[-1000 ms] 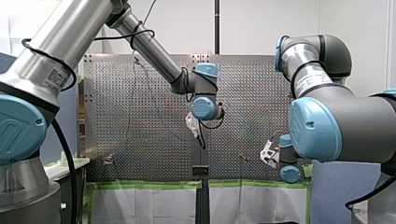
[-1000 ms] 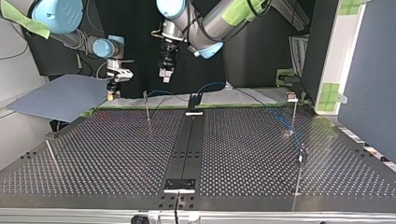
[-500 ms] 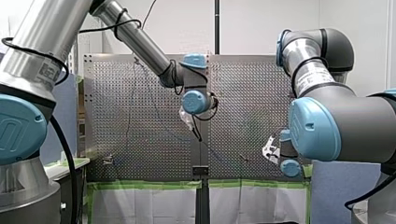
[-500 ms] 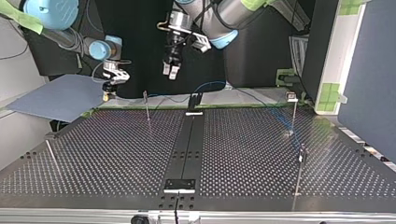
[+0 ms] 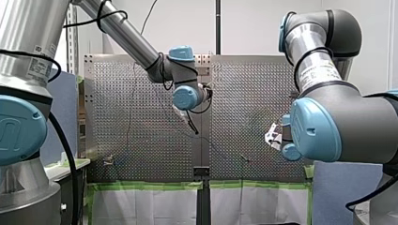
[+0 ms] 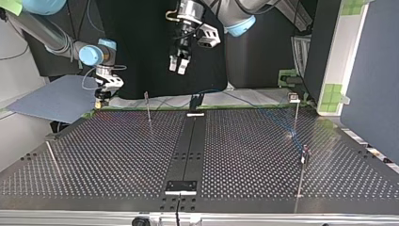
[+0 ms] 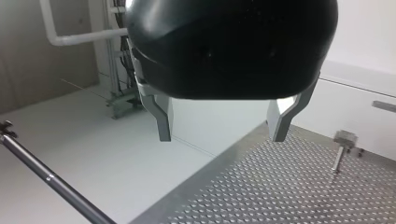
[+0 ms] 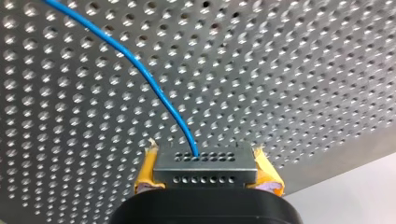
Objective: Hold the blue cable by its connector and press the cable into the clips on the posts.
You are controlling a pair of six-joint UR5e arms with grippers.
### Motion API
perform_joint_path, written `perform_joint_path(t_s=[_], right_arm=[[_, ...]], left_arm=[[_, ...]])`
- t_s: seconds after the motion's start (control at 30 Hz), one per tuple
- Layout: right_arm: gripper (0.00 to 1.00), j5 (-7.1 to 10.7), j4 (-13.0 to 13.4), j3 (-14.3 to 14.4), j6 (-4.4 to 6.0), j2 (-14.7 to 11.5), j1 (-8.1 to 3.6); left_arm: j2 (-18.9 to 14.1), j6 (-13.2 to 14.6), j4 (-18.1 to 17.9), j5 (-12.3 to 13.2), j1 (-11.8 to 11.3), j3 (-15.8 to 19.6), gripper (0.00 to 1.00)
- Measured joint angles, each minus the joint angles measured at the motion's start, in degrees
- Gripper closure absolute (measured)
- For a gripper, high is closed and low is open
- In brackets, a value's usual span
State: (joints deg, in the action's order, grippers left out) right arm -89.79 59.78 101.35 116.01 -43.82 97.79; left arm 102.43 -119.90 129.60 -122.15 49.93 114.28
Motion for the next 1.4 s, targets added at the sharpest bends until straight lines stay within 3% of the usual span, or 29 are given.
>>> perform_joint_path(t_s=[0.17, 0.4, 0.5, 0.9, 1.07, 1.4], right_arm=[[1.0, 0.36, -2.6, -0.1, -0.15, -2.6, 0.2], [1.0, 1.05, -6.0, -0.7, -1.77, -6.0, 0.48], [1.0, 1.4, -7.4, -0.7, -2.0, -7.4, 0.5], [1.0, 2.05, -13.4, -0.7, -2.42, -12.7, 0.36], [1.0, 2.27, -14.6, -0.7, -2.83, -13.1, 0.62], [1.0, 2.4, -14.9, -0.7, -3.05, -13.0, 0.93]], left_arm=[[-2.6, 1.0, -2.6, 0.0, -0.1, 2.6, 0.0], [-6.1, 4.1, -4.9, 0.4, -0.6, 6.1, 0.0], [-6.5, 4.9, -6.3, 1.2, -0.8, 7.6, 0.0], [-1.2, 3.6, -12.3, 2.4, -1.3, 13.8, 0.0], [1.4, 5.0, -14.8, 2.6, -1.4, 16.4, 0.0], [5.1, 6.3, -15.0, 2.8, -1.2, 20.1, 0.0]])
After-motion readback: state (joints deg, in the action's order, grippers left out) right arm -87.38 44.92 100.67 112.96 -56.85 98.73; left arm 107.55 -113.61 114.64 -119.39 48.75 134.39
